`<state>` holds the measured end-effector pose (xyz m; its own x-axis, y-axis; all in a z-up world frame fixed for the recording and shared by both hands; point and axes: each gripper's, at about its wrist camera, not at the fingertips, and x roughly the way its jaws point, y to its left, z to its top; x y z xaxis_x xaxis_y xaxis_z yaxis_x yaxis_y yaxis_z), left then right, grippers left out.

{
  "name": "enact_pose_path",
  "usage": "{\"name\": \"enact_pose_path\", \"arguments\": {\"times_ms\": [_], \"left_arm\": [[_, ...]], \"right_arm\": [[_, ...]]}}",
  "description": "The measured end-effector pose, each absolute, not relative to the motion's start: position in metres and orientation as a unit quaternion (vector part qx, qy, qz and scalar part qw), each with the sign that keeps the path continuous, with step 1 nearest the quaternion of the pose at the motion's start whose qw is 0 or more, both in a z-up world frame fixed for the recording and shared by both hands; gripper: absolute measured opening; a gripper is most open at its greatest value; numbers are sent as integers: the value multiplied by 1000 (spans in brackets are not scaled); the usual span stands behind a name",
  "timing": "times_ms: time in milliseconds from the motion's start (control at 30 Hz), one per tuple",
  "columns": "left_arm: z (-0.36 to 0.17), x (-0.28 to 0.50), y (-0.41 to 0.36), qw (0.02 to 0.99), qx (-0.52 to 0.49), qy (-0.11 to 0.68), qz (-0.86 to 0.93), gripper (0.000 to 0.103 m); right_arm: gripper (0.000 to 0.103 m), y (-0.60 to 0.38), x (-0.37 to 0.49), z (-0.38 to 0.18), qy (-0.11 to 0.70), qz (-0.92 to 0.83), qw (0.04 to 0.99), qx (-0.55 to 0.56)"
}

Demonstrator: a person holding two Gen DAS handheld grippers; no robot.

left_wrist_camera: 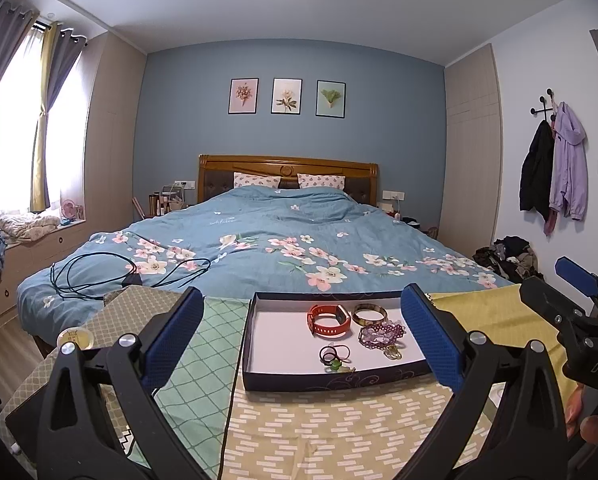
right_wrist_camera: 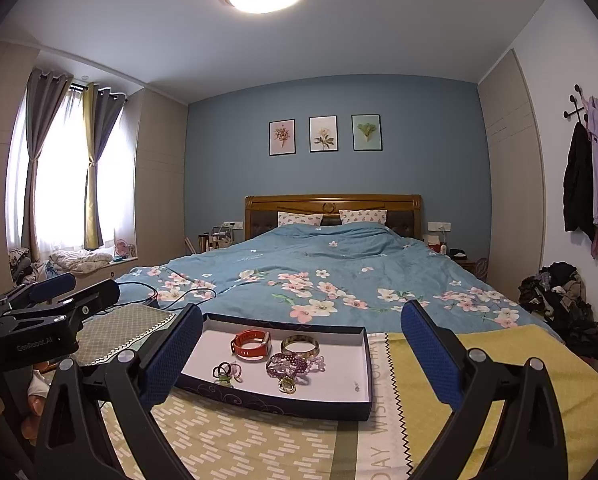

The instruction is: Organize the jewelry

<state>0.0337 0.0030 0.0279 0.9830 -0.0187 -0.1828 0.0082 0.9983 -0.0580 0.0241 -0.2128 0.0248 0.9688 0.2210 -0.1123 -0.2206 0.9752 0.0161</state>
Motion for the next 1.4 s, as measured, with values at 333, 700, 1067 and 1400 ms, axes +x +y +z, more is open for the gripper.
{"name": "enact_pose_path", "arguments": {"times_ms": [333,700,1067,1400], "left_arm": [[30,34,0,996,-25,87,-5,97],[30,34,0,996,-25,87,-5,97],[30,34,-1,996,-25,88,-2,97],[28,35,-3,996,-24,88,0,97]], "right_arm": [[96,-211,27,24,59,111,992,3],[96,-212,26,23,59,110,992,2],[96,-211,26,24,59,111,992,-2],[96,-211,26,24,59,111,992,-1]]}}
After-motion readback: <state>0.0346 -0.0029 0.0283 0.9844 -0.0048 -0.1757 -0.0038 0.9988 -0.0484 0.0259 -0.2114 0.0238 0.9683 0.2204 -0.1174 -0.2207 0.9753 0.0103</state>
